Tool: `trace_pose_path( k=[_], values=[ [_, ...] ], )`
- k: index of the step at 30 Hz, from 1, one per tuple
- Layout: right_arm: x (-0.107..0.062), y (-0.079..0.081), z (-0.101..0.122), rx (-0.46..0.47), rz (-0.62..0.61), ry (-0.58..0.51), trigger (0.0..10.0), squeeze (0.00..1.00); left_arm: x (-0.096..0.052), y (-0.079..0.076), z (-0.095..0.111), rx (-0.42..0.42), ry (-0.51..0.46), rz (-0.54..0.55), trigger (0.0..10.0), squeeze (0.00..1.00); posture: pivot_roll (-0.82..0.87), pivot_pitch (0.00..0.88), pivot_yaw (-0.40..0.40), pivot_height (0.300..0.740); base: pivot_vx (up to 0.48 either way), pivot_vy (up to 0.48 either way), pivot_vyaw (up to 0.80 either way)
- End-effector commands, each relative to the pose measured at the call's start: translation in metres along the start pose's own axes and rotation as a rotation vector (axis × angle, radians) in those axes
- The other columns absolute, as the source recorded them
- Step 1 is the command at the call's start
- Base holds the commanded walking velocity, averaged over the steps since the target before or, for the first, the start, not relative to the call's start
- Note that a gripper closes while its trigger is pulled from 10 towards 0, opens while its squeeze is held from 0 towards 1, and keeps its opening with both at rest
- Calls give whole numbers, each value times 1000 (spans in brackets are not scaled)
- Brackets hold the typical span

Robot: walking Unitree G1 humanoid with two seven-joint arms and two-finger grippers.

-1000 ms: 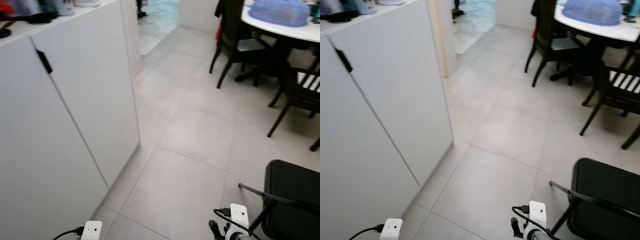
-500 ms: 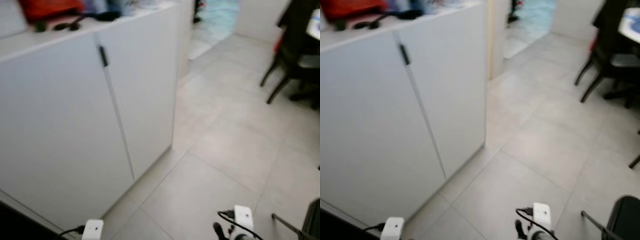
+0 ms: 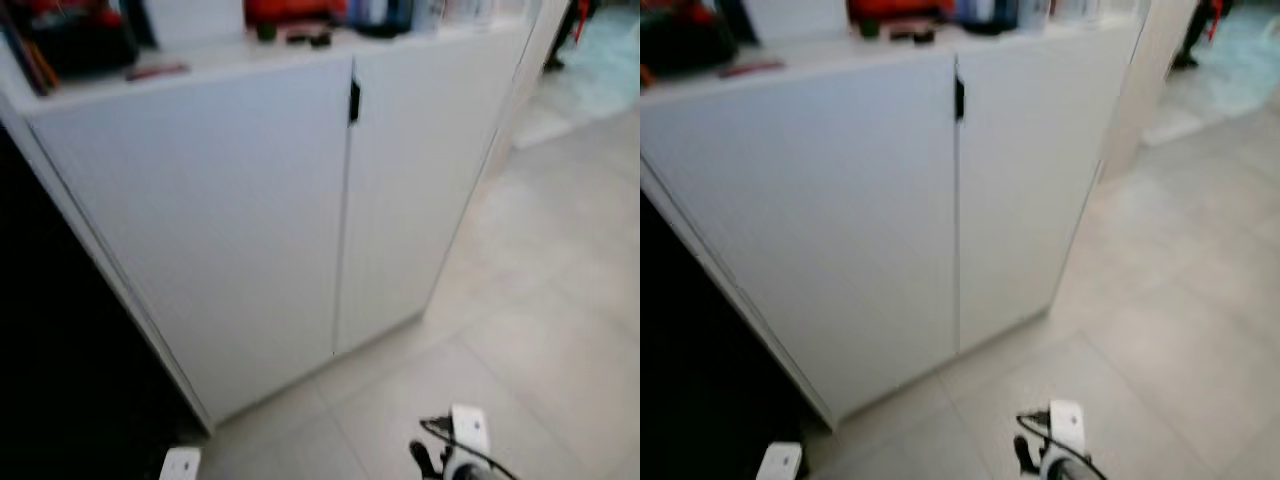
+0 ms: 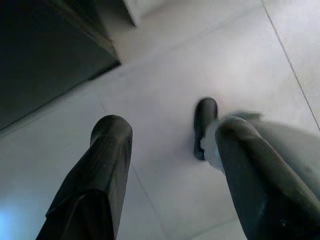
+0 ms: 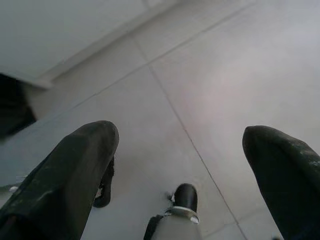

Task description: Restocking fridge

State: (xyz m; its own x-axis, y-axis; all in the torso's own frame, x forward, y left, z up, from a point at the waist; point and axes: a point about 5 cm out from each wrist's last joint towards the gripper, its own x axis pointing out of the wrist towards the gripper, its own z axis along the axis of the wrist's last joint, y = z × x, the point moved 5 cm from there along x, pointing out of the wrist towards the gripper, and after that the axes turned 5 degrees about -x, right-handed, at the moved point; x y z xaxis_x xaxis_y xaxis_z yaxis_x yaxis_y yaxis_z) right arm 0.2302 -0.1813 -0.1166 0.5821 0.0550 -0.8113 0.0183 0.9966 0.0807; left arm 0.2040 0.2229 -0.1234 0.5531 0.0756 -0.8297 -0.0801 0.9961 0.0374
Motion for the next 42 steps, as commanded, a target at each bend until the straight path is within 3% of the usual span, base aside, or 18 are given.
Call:
trace_pose_path(
  k=[1,29,42],
  values=[
    [-2,-6,-5,-3,-15,13,10000,0,-1,-1,-8,0,26,-6,10000,0,61,0,-8,740,0,0,800],
    [-1,-6,-3,-8,-21,16,10000,0,-1,-1,-6,-15,17,-11,10000,0,74,0,-11,740,0,0,800],
    [-2,-12,-6,63,-59,10,10000,0,-1,-3,-9,-31,25,-15,10000,0,64,0,-4,740,0,0,79]
  ],
)
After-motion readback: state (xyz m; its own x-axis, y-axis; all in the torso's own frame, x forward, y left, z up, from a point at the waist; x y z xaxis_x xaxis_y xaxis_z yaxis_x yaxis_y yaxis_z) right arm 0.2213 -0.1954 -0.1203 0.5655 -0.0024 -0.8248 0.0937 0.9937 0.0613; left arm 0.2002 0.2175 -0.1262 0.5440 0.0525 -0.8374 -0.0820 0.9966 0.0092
